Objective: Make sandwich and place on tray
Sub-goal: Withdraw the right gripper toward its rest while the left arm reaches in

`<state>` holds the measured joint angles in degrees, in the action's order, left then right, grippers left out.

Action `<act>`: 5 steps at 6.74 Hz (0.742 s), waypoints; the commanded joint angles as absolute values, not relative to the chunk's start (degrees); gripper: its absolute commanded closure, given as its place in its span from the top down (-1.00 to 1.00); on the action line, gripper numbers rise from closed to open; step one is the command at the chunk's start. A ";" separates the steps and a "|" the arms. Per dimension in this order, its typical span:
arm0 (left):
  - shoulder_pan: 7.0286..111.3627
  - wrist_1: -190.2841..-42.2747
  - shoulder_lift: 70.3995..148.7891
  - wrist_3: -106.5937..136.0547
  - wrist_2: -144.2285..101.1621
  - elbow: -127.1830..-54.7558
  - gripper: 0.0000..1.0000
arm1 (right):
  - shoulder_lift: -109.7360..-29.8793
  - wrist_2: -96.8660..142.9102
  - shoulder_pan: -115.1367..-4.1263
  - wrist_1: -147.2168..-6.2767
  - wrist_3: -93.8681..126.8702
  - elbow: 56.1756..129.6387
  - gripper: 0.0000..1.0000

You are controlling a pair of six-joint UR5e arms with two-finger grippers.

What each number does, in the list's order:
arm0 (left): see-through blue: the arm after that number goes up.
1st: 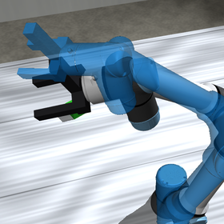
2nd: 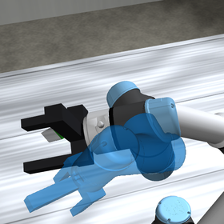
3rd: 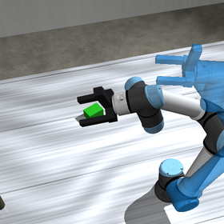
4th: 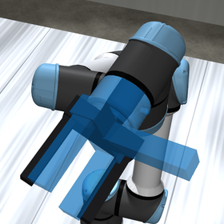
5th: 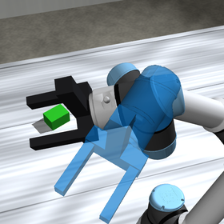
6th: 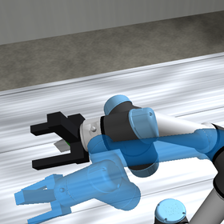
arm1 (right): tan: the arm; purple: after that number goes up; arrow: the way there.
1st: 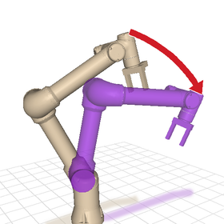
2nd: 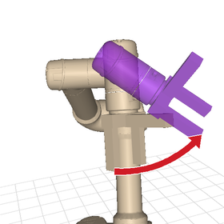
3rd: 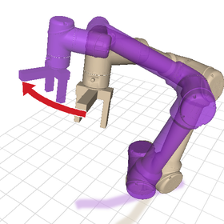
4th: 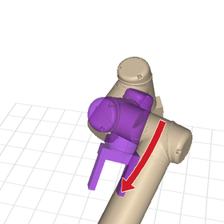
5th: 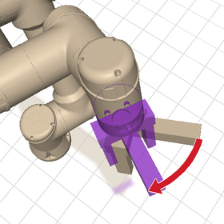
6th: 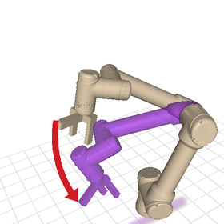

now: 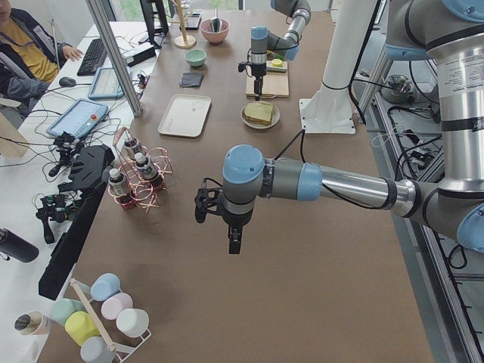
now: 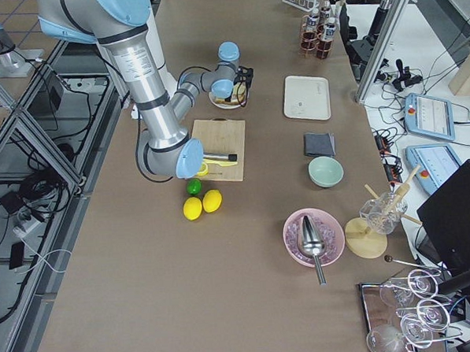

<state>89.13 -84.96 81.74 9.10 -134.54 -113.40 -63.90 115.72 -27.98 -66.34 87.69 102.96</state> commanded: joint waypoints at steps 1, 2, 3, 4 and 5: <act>79.51 -84.99 86.12 20.42 -135.70 -116.96 0.95 | -69.15 119.61 -33.29 -66.71 87.45 105.99 1.00; 76.67 -84.90 87.79 21.00 -136.83 -118.03 0.95 | -71.00 120.49 -35.31 -68.88 85.19 107.21 1.00; 75.07 -85.25 89.11 28.92 -139.54 -118.04 0.94 | -72.67 122.85 -38.38 -72.73 78.47 108.62 1.00; 69.84 -85.34 93.82 37.88 -139.40 -118.21 0.93 | -75.64 123.39 -40.58 -75.04 73.70 110.46 1.00; 66.13 -85.25 96.91 40.58 -139.13 -118.21 0.91 | -78.28 125.14 -43.22 -75.84 68.17 110.48 1.00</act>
<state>70.59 -85.26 93.14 35.35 -139.12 -118.12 -75.27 123.47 -40.31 -74.22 74.23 109.78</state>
